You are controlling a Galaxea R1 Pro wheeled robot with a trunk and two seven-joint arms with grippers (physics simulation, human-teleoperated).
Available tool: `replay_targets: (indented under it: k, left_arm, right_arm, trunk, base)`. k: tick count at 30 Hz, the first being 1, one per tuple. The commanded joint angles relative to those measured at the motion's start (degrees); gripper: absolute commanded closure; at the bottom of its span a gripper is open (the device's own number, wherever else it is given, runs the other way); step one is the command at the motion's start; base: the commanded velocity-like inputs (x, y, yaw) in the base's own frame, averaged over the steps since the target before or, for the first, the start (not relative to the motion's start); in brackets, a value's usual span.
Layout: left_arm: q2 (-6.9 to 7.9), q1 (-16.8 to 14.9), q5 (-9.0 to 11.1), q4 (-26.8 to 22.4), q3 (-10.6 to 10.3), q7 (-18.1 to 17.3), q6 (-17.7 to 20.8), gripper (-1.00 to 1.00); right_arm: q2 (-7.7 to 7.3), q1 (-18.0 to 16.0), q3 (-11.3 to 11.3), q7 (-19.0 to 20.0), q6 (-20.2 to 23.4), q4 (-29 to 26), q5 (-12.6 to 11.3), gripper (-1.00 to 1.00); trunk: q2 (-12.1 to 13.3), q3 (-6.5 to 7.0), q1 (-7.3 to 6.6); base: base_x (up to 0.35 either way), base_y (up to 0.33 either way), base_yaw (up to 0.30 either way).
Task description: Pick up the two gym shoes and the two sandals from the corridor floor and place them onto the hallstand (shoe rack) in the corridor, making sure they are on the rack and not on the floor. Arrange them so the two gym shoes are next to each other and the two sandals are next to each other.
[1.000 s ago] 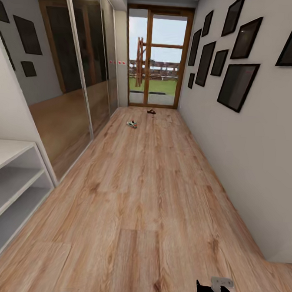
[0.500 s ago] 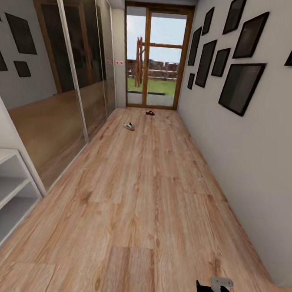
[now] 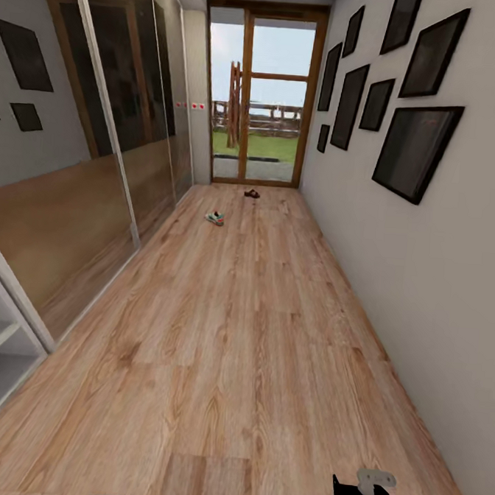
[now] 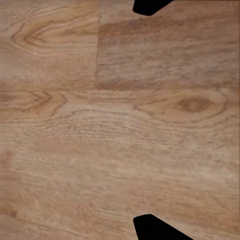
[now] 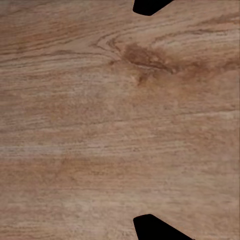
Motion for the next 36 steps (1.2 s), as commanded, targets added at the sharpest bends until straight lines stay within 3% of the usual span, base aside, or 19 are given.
replay_targets:
  k: [1, 15, 36]
  left_arm:
    - [-0.01, -0.03, 0.6, 0.04, 0.19, -0.6, -0.04, -1.0]
    - [0.01, -0.03, 0.6, 0.04, 0.25, -0.6, -0.04, -1.0]
    - [0.05, -0.03, 0.57, 0.37, 0.19, -0.65, -0.38, -1.0]
  right_arm:
    - [0.0, -0.04, -0.33, -0.27, -0.17, 0.08, 0.61, -1.0]
    - [0.0, -0.04, -0.33, -0.27, -0.17, 0.08, 0.61, -1.0]
    - [0.23, 0.8, -0.33, -0.33, -0.17, 0.0, 0.68, -1.0]
  trunk:
    - [-0.02, -0.05, 0.02]
    - [-0.02, -0.05, 0.02]
    - [-0.02, -0.05, 0.02]
  base:
    - [0.338, -0.107, 0.0]
    - [0.338, -0.092, 0.0]
    - [0.323, -0.006, 0.0]
